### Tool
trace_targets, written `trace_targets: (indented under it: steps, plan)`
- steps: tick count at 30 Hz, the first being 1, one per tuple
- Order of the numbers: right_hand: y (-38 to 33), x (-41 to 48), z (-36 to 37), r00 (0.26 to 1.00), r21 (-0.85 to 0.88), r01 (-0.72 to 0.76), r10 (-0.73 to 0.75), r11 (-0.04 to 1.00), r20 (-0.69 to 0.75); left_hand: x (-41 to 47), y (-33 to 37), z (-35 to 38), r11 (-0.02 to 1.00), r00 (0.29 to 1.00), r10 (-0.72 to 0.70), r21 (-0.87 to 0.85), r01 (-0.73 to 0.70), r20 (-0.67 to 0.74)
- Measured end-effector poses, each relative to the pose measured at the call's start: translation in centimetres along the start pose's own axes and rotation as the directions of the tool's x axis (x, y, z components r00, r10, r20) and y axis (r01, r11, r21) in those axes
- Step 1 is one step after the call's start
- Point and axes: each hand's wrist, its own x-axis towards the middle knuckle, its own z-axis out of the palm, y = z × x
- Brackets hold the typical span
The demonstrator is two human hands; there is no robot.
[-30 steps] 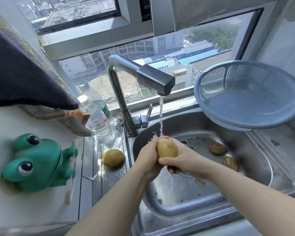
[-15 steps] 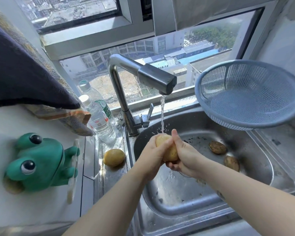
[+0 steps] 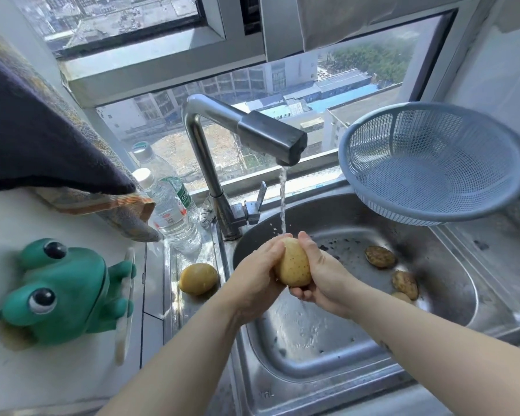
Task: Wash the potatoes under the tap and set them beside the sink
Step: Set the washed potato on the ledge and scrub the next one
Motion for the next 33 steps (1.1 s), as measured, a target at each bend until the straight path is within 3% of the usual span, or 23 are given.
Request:
trace_targets:
  steps: [3, 6, 8, 11, 13, 15, 18, 20, 24, 26, 28, 31, 33]
  plan:
    - [0.0, 0.3, 0.5, 0.995, -0.119, 0.092, -0.095, 0.989, -0.024, 0.6, -0.6, 0.5, 0.995, 0.992, 0.088, 0.052, -0.083, -0.094]
    - [-0.3, 0.1, 1.0, 0.993, -0.179, 0.120, -0.118, 0.976, 0.024, 1.1, -1.0, 1.2, 0.997, 0.961, 0.067, 0.047, -0.057, -0.267]
    - [-0.5, -0.3, 1.2, 0.991, -0.229, 0.117, -0.098, 0.967, 0.090, 1.4, -0.9, 1.0, 0.999, 0.931, -0.019, -0.036, 0.006, -0.364]
    - [-0.8, -0.5, 1.2, 0.984, -0.335, 0.127, -0.075, 0.934, 0.163, 1.8, -0.6, 0.4, 0.962, 0.909, -0.179, -0.262, 0.081, -0.377]
    - [-1.0, -0.4, 1.4, 0.986, -0.386, 0.149, -0.106, 0.910, 0.129, 1.7, -0.6, 0.5, 0.937, 0.905, -0.214, -0.340, 0.083, -0.368]
    - [-0.8, 0.0, 2.2, 0.988, -0.340, 0.150, -0.154, 0.928, 0.014, 1.2, -0.7, 1.2, 0.939, 0.901, -0.155, -0.344, 0.007, -0.406]
    - [-0.1, 0.6, 2.9, 0.971, -0.175, 0.103, -0.138, 0.979, -0.197, 0.8, -1.8, 2.4, 0.973, 0.877, 0.019, -0.191, -0.126, -0.481]
    - [0.0, 1.0, 3.0, 0.961, -0.060, 0.038, -0.053, 0.997, -0.272, 0.5, -2.8, 2.5, 0.985, 0.885, 0.143, -0.025, -0.172, -0.443]
    - [-0.4, 0.8, 2.6, 0.921, 0.215, -0.144, 0.210, 0.966, -0.328, -0.5, -3.8, 1.6, 0.924, 0.917, 0.299, 0.322, -0.208, -0.265]
    - [-0.4, 0.6, 2.5, 0.916, 0.338, -0.165, 0.271, 0.927, -0.295, -0.5, -3.9, 1.1, 0.906, 0.926, 0.311, 0.362, -0.221, -0.213]
    - [-0.4, 0.6, 2.6, 0.938, 0.326, -0.135, 0.227, 0.936, -0.263, -0.3, -3.7, 1.0, 0.930, 0.916, 0.310, 0.280, -0.237, -0.253]
    - [-0.6, 0.0, 2.9, 0.989, 0.286, -0.009, 0.050, 0.958, -0.136, 0.5, -3.3, 1.4, 0.962, 0.886, 0.251, 0.000, -0.273, -0.389]
    - [-0.6, -0.6, 2.8, 0.996, 0.106, 0.091, -0.089, 0.990, -0.028, 1.1, -3.0, 1.7, 0.953, 0.888, 0.162, -0.167, -0.254, -0.431]
